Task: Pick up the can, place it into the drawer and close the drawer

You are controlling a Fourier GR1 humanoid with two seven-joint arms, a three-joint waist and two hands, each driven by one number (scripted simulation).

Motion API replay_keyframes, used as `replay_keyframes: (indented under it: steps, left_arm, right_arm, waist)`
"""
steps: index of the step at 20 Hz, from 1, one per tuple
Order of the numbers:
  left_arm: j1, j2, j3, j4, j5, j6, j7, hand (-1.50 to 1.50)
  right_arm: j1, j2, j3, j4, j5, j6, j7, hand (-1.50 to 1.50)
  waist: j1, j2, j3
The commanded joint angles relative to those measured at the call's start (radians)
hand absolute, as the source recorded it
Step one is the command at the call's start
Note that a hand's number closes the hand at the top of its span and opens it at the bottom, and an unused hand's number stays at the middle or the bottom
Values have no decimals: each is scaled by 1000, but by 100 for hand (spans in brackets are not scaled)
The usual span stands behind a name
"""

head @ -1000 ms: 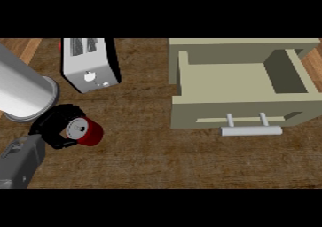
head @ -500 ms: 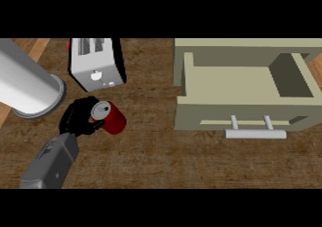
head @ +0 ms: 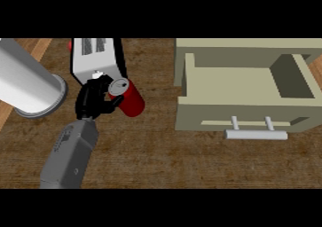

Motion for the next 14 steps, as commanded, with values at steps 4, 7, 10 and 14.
replay_keyframes:
  steps: [4, 7, 10, 14]
  left_arm:
    - [50, -29, -202, -357, 45, 219, 210, 150]
    - [19, -29, -244, -498, 48, 295, 348, 150]
    - [56, -27, -253, -575, 11, 327, 384, 150]
    - [-85, -29, -285, -607, -16, 451, 510, 150]
  right_arm:
    - [11, 0, 10, -46, -33, -3, 63, -150]
    - [-63, 7, 11, 0, 31, -47, 26, -150]
    - [-9, 15, 11, -92, -38, -45, 75, -150]
    - [-46, -20, 14, -52, -11, -49, 83, -150]
  waist:
    - [-10, 4, -1]
    - [-4, 6, -1]
    - [-19, 10, -2]
    - [-22, 11, -2]
